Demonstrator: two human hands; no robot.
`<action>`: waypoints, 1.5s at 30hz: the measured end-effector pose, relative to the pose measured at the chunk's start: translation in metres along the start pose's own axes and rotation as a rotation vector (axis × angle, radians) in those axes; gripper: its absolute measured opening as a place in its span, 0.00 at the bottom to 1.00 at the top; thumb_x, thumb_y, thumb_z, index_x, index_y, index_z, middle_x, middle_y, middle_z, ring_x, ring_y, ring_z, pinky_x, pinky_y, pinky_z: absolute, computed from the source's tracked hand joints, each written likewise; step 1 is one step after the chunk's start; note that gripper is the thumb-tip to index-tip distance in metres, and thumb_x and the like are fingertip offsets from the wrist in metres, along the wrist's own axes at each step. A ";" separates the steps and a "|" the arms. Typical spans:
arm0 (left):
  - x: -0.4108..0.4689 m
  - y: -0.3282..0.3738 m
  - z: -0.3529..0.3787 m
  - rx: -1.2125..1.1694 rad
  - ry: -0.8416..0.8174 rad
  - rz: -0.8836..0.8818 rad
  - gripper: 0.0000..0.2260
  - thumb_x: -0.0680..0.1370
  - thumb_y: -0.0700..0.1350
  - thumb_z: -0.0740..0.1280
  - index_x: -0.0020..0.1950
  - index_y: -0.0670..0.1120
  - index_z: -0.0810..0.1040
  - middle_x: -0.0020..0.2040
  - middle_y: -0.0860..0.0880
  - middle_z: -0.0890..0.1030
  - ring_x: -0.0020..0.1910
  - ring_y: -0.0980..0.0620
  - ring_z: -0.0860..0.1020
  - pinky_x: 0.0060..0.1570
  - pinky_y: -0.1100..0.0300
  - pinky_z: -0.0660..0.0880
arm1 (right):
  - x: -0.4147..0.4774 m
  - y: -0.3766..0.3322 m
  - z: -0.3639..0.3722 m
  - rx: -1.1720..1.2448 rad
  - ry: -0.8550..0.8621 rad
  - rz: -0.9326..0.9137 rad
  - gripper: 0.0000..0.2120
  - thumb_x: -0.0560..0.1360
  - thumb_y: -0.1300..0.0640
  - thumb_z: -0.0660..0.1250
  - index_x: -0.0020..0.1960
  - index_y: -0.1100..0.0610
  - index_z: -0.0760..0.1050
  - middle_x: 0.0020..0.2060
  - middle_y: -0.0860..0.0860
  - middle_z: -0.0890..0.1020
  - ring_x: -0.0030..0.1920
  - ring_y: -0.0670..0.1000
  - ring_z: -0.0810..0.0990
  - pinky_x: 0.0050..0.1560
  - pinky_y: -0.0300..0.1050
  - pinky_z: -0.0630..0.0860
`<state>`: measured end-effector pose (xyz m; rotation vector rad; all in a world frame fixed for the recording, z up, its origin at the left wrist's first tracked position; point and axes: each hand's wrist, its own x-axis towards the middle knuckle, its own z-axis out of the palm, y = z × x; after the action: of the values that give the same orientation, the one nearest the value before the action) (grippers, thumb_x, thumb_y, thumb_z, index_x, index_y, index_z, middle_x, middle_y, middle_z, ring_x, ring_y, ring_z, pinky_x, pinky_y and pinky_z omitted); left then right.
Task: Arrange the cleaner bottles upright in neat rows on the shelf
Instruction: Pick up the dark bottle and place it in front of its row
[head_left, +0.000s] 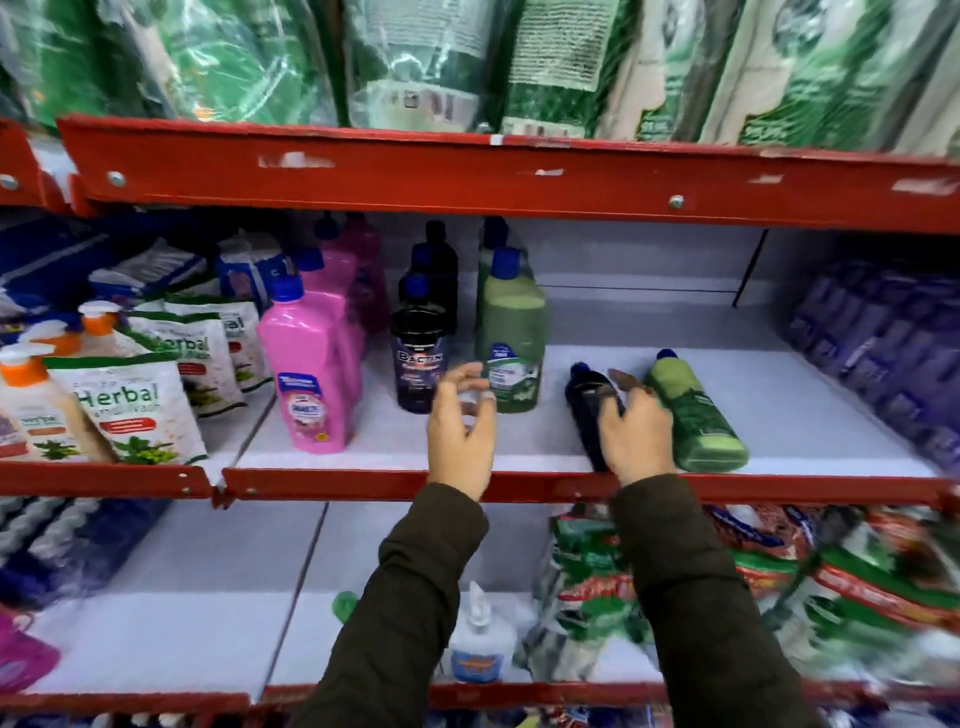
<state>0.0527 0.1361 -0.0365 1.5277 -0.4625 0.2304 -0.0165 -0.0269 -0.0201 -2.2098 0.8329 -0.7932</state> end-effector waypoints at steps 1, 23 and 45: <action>0.003 -0.005 0.016 0.032 -0.079 -0.073 0.11 0.78 0.38 0.63 0.58 0.50 0.73 0.54 0.46 0.81 0.47 0.57 0.79 0.47 0.69 0.73 | 0.007 0.007 -0.007 -0.052 -0.077 0.077 0.17 0.81 0.59 0.59 0.65 0.66 0.74 0.61 0.69 0.78 0.62 0.69 0.76 0.65 0.58 0.71; -0.012 -0.003 0.044 -0.025 -0.145 -0.085 0.22 0.75 0.33 0.64 0.67 0.50 0.73 0.61 0.53 0.80 0.61 0.61 0.77 0.53 0.71 0.74 | -0.010 0.010 -0.006 0.623 -0.178 -0.051 0.24 0.70 0.65 0.75 0.64 0.57 0.76 0.61 0.54 0.82 0.56 0.56 0.83 0.59 0.49 0.80; 0.028 -0.034 -0.092 -0.066 -0.001 -0.117 0.12 0.81 0.35 0.57 0.60 0.46 0.73 0.56 0.52 0.78 0.57 0.54 0.77 0.60 0.63 0.74 | -0.059 -0.078 0.110 0.729 -0.225 -0.173 0.25 0.71 0.69 0.73 0.62 0.53 0.71 0.58 0.47 0.80 0.55 0.31 0.79 0.57 0.34 0.79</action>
<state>0.1052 0.2213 -0.0530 1.4849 -0.3768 0.1216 0.0512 0.1003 -0.0490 -1.6742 0.1844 -0.7552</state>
